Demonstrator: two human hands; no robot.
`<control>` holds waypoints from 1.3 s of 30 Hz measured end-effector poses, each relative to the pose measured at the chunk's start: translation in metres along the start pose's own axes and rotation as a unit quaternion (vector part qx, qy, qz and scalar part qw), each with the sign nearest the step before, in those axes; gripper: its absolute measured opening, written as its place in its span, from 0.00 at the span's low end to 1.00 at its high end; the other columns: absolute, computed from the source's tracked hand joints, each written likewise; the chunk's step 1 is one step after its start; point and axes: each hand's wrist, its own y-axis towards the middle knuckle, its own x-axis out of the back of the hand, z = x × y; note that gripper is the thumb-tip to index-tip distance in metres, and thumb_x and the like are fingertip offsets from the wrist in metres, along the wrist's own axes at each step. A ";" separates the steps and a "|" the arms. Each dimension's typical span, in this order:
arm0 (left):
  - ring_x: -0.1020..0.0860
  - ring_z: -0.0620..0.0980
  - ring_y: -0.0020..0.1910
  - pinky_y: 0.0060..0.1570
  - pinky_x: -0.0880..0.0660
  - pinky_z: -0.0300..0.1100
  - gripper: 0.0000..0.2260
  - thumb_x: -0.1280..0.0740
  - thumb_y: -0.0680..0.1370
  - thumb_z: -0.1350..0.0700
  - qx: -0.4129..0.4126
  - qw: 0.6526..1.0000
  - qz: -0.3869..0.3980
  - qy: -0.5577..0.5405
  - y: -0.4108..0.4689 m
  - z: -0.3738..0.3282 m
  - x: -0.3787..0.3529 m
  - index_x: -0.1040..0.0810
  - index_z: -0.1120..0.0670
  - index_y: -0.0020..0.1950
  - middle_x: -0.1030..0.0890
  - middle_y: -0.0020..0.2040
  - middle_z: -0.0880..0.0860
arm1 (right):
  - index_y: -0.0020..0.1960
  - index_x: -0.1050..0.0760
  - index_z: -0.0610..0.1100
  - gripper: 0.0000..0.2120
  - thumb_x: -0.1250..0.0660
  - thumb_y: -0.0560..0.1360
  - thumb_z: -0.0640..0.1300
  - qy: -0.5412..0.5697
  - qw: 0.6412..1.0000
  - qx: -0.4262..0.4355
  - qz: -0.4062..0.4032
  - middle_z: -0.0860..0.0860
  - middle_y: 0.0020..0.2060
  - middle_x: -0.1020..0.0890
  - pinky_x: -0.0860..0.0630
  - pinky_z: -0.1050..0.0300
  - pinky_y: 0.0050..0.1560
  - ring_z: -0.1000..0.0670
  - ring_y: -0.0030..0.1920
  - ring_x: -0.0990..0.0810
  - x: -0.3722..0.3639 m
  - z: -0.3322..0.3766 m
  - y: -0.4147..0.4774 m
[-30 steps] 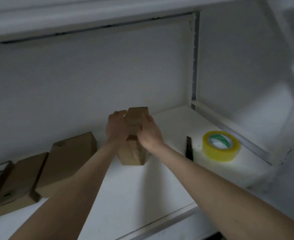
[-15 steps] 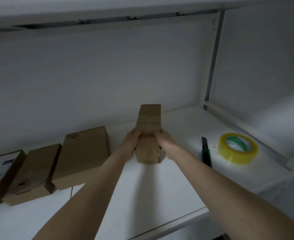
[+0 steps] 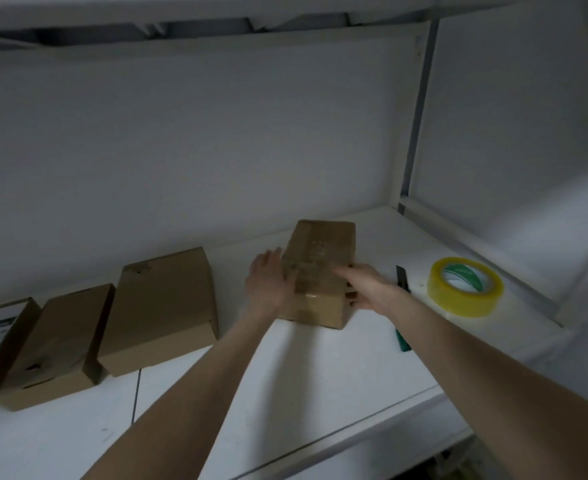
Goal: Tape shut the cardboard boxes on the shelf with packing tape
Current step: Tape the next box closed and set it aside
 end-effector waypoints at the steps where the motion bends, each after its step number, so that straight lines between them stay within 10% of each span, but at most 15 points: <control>1: 0.38 0.57 0.73 0.70 0.38 0.50 0.27 0.40 0.81 0.47 0.052 0.998 0.032 -0.033 0.002 0.002 0.001 0.42 0.55 0.77 0.35 0.74 0.56 | 0.67 0.29 0.43 0.19 0.36 0.80 0.51 0.006 1.000 0.003 0.009 0.49 0.49 0.20 0.23 0.56 0.49 0.48 0.47 0.21 -0.002 -0.001 -0.001; 4: 0.28 0.58 0.64 0.63 0.31 0.50 0.22 0.43 0.81 0.46 0.086 0.992 0.077 -0.051 0.003 0.005 0.006 0.34 0.57 0.71 0.27 0.67 0.58 | 0.57 0.25 0.42 0.09 0.40 0.82 0.44 0.007 1.000 0.009 0.006 0.46 0.41 0.20 0.23 0.59 0.36 0.48 0.39 0.21 -0.007 -0.002 -0.004; 12: 0.19 0.58 0.46 0.49 0.20 0.53 0.15 0.38 0.80 0.49 0.095 0.985 0.070 -0.124 -0.020 0.022 0.007 0.28 0.59 0.59 0.20 0.52 0.58 | 0.57 0.28 0.41 0.17 0.48 0.80 0.51 -0.323 0.945 0.019 -0.048 0.42 0.55 0.22 0.22 0.50 0.54 0.41 0.55 0.20 -0.009 0.016 0.007; 16: 0.19 0.59 0.44 0.47 0.19 0.54 0.12 0.42 0.82 0.51 0.099 0.982 0.071 -0.142 -0.021 0.018 0.002 0.28 0.59 0.58 0.21 0.51 0.58 | 0.78 0.48 0.45 0.30 0.49 0.82 0.59 -0.494 0.846 0.143 -0.144 0.44 0.76 0.41 0.38 0.46 0.70 0.40 0.75 0.41 -0.034 0.035 0.002; 20: 0.21 0.62 0.50 0.47 0.20 0.56 0.13 0.48 0.83 0.57 0.111 0.976 0.009 -0.189 -0.015 0.024 0.007 0.27 0.61 0.57 0.23 0.52 0.62 | 0.80 0.61 0.50 0.33 0.54 0.81 0.63 -0.564 0.778 0.273 -0.042 0.46 0.79 0.61 0.59 0.44 0.77 0.43 0.78 0.62 -0.069 0.032 0.007; 39: 0.27 0.59 0.62 0.61 0.26 0.52 0.17 0.41 0.80 0.60 0.159 0.975 0.010 -0.156 0.002 0.067 0.007 0.30 0.60 0.68 0.27 0.66 0.59 | 0.79 0.60 0.56 0.35 0.57 0.78 0.70 -0.615 0.759 0.213 0.001 0.47 0.79 0.61 0.63 0.41 0.76 0.44 0.78 0.63 -0.084 0.013 0.017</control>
